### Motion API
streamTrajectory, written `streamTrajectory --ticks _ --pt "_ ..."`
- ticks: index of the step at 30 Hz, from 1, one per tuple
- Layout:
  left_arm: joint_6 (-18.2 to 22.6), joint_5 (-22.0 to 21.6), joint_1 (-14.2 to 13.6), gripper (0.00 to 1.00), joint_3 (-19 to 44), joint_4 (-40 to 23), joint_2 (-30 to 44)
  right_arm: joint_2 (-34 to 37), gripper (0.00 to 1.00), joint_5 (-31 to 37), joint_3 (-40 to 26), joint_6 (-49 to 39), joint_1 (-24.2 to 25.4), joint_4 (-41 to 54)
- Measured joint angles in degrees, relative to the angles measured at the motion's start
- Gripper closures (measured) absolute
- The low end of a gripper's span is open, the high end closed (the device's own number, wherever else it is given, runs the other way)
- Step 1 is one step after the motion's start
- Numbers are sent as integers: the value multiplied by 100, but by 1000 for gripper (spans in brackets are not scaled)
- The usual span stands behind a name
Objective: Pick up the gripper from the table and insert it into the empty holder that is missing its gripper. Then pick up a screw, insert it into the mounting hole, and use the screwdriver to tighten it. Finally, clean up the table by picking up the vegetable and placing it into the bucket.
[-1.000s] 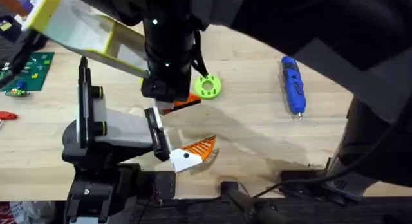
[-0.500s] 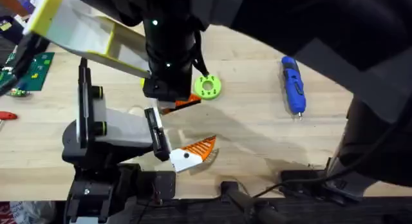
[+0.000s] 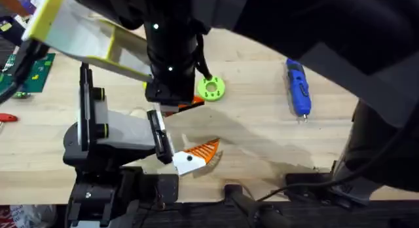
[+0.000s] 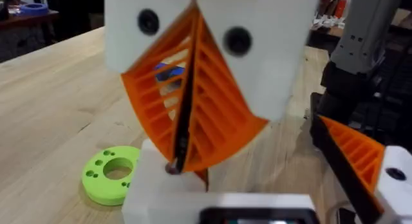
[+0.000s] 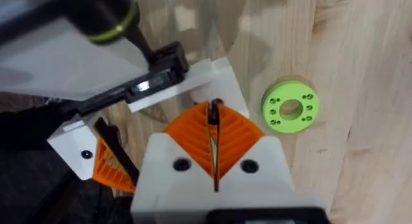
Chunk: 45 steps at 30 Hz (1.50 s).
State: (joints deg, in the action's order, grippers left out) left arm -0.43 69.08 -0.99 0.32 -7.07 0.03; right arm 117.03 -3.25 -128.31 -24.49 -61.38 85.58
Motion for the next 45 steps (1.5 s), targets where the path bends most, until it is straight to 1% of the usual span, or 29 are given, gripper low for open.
streamTrajectory --ticks 4,24,29,45 --pt "-2 20 0 15 0 -2 2 0 994 68 0 0 -83 -9" --pt "-14 27 0 14 0 -4 0 84 994 89 -10 0 -83 8" --pt "-160 37 0 14 0 -17 42 185 994 105 -44 0 -81 17" --pt "-175 42 0 14 0 -17 39 186 997 105 -50 0 -81 39"
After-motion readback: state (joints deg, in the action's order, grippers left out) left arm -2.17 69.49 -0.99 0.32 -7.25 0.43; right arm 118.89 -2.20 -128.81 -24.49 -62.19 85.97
